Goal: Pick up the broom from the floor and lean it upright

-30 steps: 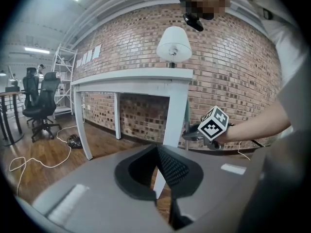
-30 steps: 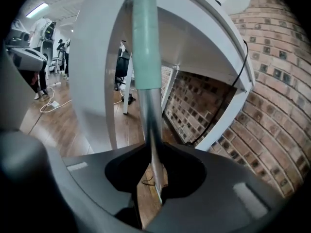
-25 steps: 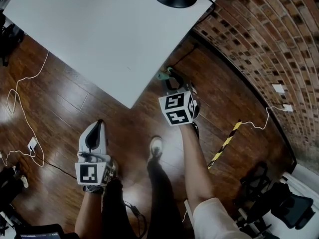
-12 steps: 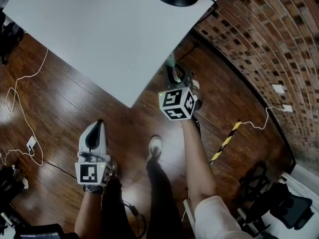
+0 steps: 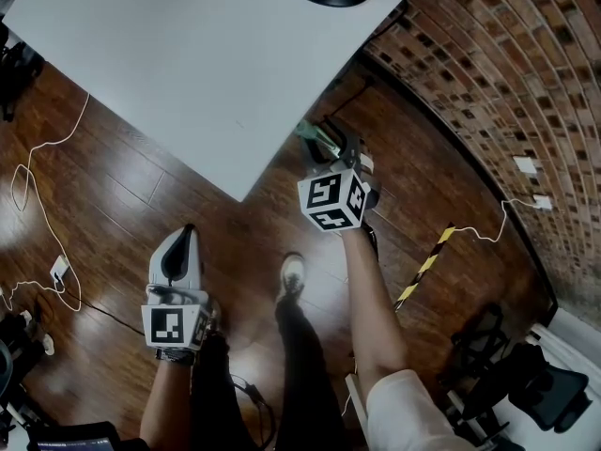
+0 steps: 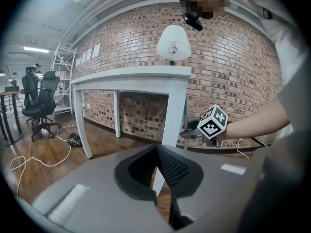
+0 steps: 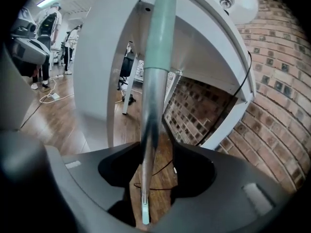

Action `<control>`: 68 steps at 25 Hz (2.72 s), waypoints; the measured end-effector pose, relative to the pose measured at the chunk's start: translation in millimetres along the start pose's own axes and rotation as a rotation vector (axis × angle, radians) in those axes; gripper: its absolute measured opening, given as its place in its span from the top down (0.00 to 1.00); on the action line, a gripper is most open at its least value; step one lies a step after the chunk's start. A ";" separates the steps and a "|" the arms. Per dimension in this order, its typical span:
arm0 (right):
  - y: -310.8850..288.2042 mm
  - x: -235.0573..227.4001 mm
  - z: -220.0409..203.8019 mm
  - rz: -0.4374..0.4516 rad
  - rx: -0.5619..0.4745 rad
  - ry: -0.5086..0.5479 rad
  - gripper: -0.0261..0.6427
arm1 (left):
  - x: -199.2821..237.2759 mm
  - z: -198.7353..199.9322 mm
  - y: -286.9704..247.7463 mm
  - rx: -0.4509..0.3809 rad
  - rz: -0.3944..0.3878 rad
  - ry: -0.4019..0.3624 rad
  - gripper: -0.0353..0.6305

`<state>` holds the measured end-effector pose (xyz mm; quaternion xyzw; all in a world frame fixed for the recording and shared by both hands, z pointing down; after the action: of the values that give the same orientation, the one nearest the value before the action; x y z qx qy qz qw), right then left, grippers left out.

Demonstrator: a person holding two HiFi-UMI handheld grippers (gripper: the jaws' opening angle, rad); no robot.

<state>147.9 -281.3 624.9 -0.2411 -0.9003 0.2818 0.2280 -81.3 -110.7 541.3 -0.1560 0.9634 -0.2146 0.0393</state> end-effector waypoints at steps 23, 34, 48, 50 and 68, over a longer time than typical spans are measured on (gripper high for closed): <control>33.1 23.2 -26.4 0.051 0.038 -0.031 0.61 | 0.5 2.6 3.9 -0.005 0.011 0.012 0.94; 173.6 9.5 -18.2 -0.200 -0.081 -0.288 0.94 | 2.5 38.2 56.8 -0.056 -0.055 -0.033 0.94; 376.3 49.2 105.5 -0.345 -0.312 -0.483 0.94 | 35.5 172.4 178.5 -0.298 -0.104 -0.115 0.94; 397.8 59.4 118.4 -0.363 -0.336 -0.491 0.94 | 40.0 185.4 192.5 -0.348 -0.110 -0.124 0.94; 564.3 96.3 186.1 -0.429 -0.427 -0.589 0.94 | 39.8 275.4 298.3 -0.412 -0.196 -0.161 0.94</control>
<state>143.5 108.0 165.8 0.0010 -0.9949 0.0919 -0.0405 -164.4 22.5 164.8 -0.2701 0.9608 -0.0033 0.0624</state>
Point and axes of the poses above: the fingertips, and each gripper's own axes: y backward along the fingers, x to its left, z out of its top, the point moved 4 cm from there along y, backward along the fingers, and after that the axes turned 7 degrees about -y, right-handed, at the moved point
